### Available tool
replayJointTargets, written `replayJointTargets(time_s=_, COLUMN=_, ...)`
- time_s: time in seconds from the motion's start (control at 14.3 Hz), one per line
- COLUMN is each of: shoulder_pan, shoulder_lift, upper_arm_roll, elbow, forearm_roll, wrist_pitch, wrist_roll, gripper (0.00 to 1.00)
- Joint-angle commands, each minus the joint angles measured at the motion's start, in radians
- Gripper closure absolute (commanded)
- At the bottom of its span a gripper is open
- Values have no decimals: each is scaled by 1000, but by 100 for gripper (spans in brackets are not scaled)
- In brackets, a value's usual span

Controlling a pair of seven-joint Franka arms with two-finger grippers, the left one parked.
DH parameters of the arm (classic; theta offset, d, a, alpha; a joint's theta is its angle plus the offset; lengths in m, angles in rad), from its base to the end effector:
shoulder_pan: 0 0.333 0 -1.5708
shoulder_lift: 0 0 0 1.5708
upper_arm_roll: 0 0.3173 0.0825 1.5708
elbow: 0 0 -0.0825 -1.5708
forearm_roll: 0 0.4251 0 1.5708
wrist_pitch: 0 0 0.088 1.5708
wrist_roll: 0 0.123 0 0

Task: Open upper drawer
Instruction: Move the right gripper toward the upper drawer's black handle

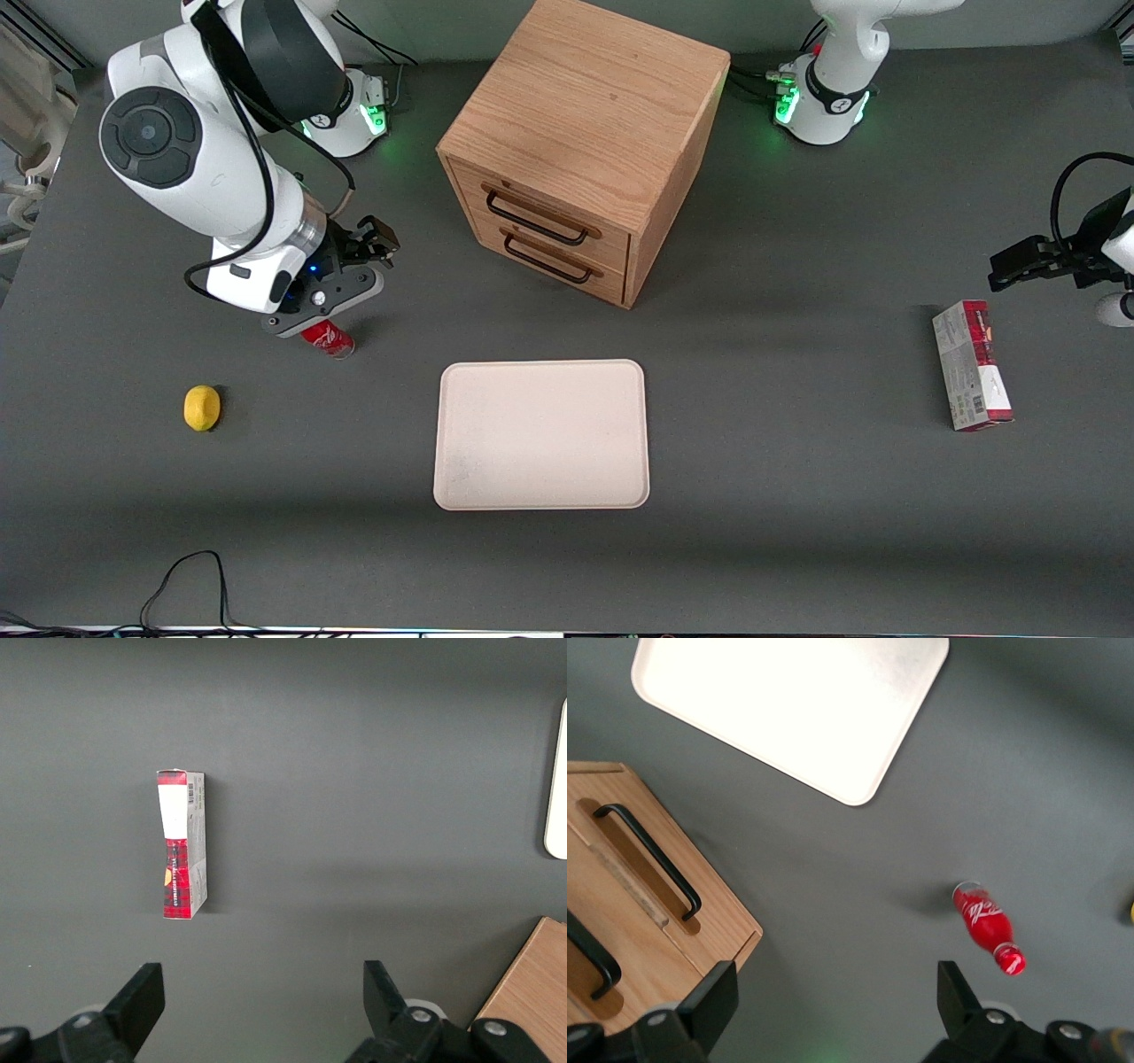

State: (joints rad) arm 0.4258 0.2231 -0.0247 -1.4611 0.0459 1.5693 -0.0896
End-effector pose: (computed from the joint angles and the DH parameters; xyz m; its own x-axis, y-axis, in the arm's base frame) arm 0.6009 0.2625 0.5259 0.8764 0.4688 -0.1105 0.4662 -0.8833 -0.0502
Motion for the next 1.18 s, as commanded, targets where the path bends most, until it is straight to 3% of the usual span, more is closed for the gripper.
replayJointTargets(time_s=0.0, shoulder_pan=-1, shoulder_lift=22, upper_arm_roll=-3, elbow=53, forearm_roll=18, wrist_pitch=-21, wrist_roll=-61, gripper=0)
replayJointTargets(time_s=0.56, shoulder_pan=1, shoulder_lift=139, upper_arm_roll=3, elbow=114, forearm_roll=51, wrist_pitch=-6, wrist_roll=-254, gripper=0)
replayJointTargets(time_s=1.11, shoulder_pan=1, shoulder_lift=197, upper_arm_roll=163, elbow=111, forearm_roll=55, wrist_pitch=9, wrist_roll=-335, gripper=0)
